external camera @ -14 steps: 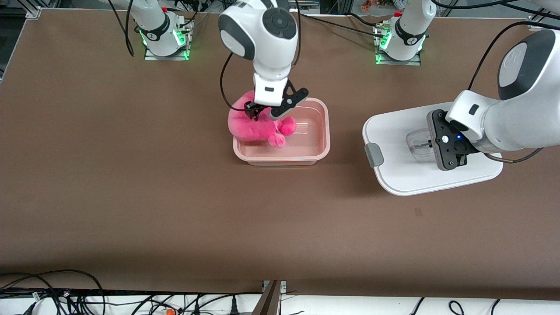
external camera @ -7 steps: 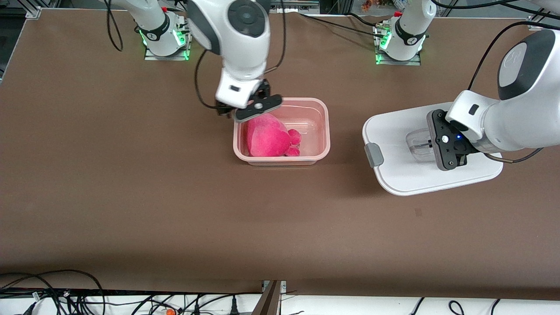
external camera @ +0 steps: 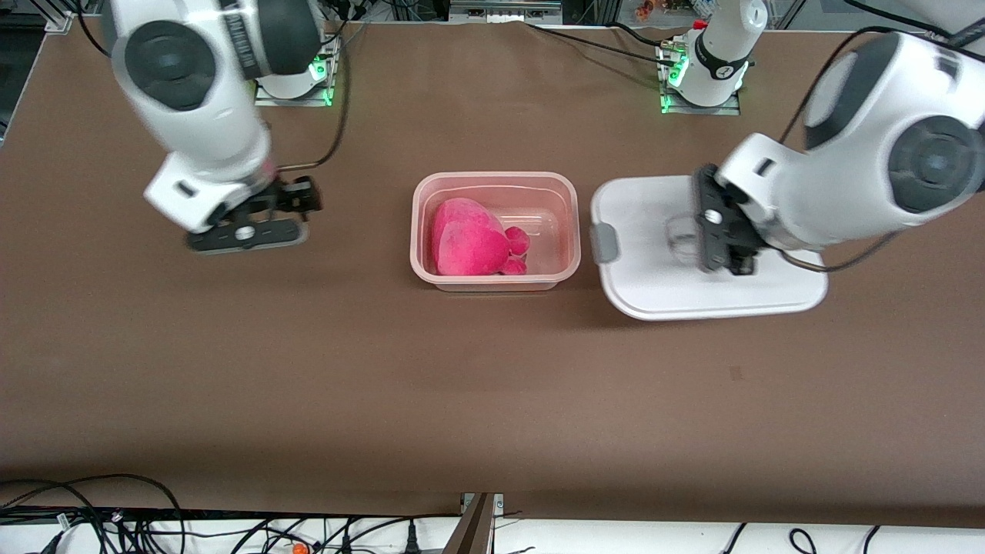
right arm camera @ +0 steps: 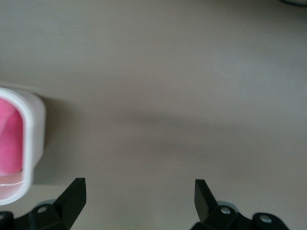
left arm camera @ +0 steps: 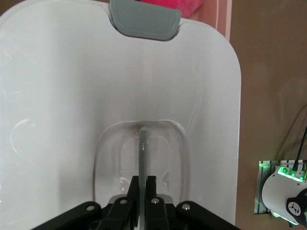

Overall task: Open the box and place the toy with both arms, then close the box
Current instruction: 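Lower the held lid onto the box with the left gripper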

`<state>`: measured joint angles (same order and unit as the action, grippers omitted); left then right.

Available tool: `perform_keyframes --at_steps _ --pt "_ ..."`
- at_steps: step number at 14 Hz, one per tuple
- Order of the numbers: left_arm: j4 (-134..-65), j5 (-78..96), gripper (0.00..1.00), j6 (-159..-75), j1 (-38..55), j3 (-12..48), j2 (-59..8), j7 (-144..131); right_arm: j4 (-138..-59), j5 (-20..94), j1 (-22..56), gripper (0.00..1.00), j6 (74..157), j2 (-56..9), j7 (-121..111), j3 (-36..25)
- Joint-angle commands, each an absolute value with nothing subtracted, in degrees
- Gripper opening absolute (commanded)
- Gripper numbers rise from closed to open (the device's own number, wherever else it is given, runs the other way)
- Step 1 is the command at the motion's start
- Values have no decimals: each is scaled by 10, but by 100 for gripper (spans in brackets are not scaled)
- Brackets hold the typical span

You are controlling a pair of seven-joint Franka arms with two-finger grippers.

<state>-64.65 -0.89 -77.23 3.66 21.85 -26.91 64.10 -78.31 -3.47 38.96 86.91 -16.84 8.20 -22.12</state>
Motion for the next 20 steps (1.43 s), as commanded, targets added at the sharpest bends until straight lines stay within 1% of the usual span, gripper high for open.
perform_keyframes --at_steps 1,3,5,7,8,9,10,12,13,14,15,18,20 --pt "-638 2 0 -779 125 216 -299 573 -785 16 396 100 838 -158 34 -309" --pt "-638 15 0 -822 171 217 -327 464 -785 38 396 100 831 -157 -1 -358" --pt "-637 28 0 -877 207 218 -366 430 -785 39 393 100 813 -152 -3 -383" --pt "-638 37 0 -932 244 217 -396 424 -785 39 375 100 798 -140 -1 -378" --pt "-642 36 0 -952 256 215 -406 417 -789 40 351 100 798 -132 -1 -367" --pt "-643 38 0 -960 256 215 -421 415 -791 39 323 100 797 -125 5 -329" --pt "-642 38 0 -965 256 215 -433 417 -790 29 271 100 790 -114 8 -264" --pt "-643 38 0 -990 257 215 -443 423 -808 24 139 100 777 -83 9 -108" --pt "-643 37 0 -991 260 215 -444 423 -825 18 97 100 786 -62 10 -53" --pt "-643 34 0 -991 265 215 -445 423 -835 8 84 100 796 -55 6 -41" --pt "-647 33 0 -992 265 215 -447 423 -846 6 81 100 799 -42 4 -40" --pt "-663 30 0 -994 265 214 -456 440 -865 6 68 100 797 14 4 -40" --pt "-667 30 0 -994 265 214 -456 452 -901 -5 65 100 791 46 3 -39"
